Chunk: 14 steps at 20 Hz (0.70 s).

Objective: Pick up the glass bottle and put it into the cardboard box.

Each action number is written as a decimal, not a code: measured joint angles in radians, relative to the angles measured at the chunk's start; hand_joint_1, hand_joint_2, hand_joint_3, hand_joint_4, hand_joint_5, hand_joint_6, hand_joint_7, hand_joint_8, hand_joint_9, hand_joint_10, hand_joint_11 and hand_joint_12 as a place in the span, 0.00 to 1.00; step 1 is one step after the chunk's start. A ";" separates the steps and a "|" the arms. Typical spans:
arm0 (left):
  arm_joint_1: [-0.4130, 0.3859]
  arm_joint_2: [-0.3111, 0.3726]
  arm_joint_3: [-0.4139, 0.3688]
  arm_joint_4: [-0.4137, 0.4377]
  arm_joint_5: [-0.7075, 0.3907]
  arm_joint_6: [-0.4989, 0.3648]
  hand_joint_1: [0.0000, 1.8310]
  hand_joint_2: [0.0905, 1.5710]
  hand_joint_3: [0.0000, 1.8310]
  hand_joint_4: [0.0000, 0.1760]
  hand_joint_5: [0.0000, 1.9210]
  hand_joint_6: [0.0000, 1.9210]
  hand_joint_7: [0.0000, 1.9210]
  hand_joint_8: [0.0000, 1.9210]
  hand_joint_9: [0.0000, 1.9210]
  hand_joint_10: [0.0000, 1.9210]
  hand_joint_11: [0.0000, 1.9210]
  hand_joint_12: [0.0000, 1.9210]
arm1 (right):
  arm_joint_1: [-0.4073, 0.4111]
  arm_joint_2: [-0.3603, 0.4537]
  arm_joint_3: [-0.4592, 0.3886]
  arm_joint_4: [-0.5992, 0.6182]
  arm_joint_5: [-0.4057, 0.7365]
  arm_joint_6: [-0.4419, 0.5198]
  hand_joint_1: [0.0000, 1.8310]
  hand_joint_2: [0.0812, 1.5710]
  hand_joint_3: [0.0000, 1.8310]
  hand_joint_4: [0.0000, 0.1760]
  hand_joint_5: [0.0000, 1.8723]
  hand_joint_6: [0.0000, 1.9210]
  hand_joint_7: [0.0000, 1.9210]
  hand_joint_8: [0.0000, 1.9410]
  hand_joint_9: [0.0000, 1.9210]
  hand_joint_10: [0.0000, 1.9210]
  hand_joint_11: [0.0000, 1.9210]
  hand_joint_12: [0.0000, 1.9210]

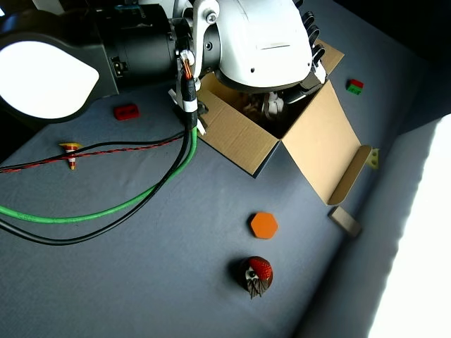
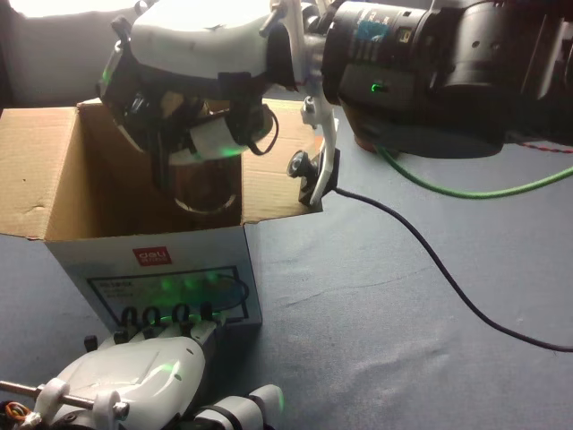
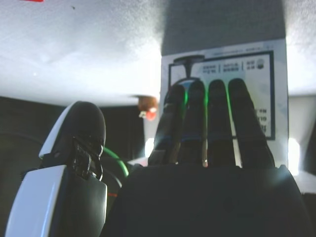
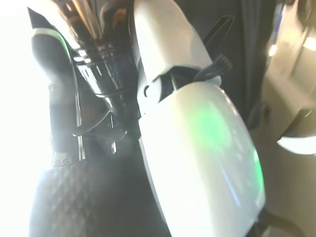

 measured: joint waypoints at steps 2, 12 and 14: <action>0.000 0.000 0.000 0.000 0.000 0.000 0.03 0.81 0.00 0.00 0.05 0.00 0.05 0.00 0.04 0.00 0.00 0.11 | 0.000 0.003 0.000 0.001 0.006 0.008 0.74 0.72 0.00 0.00 0.45 0.62 0.50 0.56 0.40 0.69 0.35 0.80; 0.005 0.000 0.000 0.000 0.000 -0.015 0.03 0.81 0.00 0.00 0.05 0.00 0.06 0.00 0.04 0.00 0.00 0.11 | -0.027 0.055 -0.043 0.000 0.029 -0.010 0.59 0.74 0.00 0.00 0.27 0.51 0.32 0.46 0.28 0.55 0.20 0.84; 0.006 0.000 0.000 0.002 0.000 -0.018 0.03 0.81 0.00 0.00 0.05 0.00 0.06 0.00 0.04 0.00 0.00 0.11 | -0.027 0.059 -0.043 0.001 0.034 -0.018 0.56 0.71 0.00 0.00 0.24 0.32 0.30 0.22 0.22 0.41 0.08 0.82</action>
